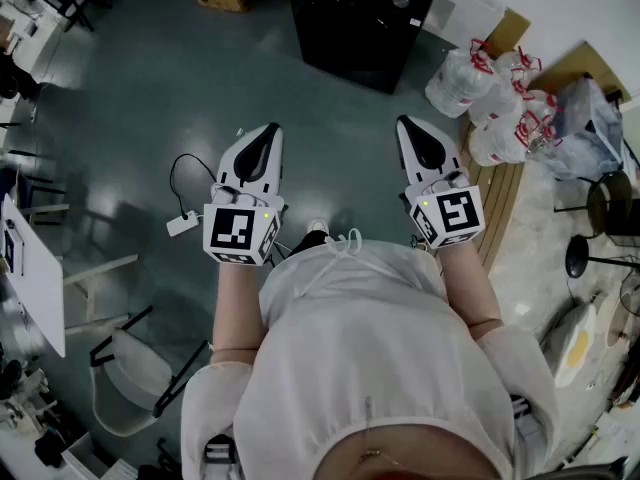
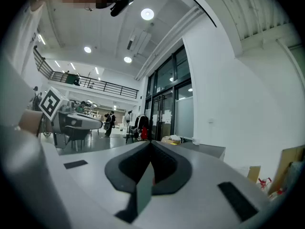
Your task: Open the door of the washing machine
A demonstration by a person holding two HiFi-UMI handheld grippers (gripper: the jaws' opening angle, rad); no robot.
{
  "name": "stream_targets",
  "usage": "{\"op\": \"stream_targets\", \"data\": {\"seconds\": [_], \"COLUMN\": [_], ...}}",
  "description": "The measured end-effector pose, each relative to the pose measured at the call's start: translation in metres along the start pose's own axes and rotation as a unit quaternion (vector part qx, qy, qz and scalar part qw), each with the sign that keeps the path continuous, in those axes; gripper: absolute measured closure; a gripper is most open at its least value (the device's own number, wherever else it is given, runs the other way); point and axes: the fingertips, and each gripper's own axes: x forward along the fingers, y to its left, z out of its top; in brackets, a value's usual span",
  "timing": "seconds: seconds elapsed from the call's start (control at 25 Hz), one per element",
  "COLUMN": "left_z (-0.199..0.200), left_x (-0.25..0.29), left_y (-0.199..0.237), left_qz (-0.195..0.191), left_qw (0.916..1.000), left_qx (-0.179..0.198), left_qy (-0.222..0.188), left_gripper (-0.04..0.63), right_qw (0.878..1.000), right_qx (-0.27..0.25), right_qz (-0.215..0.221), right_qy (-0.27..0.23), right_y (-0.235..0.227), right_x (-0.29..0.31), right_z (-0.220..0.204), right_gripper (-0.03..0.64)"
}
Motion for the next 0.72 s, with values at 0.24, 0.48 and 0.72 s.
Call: {"op": "stream_targets", "data": {"seconds": [0.24,0.48,0.72], "left_z": [0.003,-0.002,-0.014], "left_x": [0.005,0.009,0.021], "left_y": [0.003,0.012,0.032], "left_qz": [0.005,-0.003,-0.016], "left_qw": [1.0000,0.9999,0.9997], "left_qx": [-0.004,-0.010,-0.015], "left_qy": [-0.002,0.000,0.005], "left_gripper": [0.574,0.574,0.574], "right_qw": [1.000,1.000,0.999], "right_qx": [-0.004,0.001,0.012], "right_qz": [0.004,-0.007,-0.008], "right_qy": [0.002,0.012,0.031], "right_y": [-0.003,-0.001,0.006], "right_x": [0.007,0.019,0.054], "right_z": [0.002,-0.002,-0.015], "right_gripper": [0.614,0.614,0.482]}}
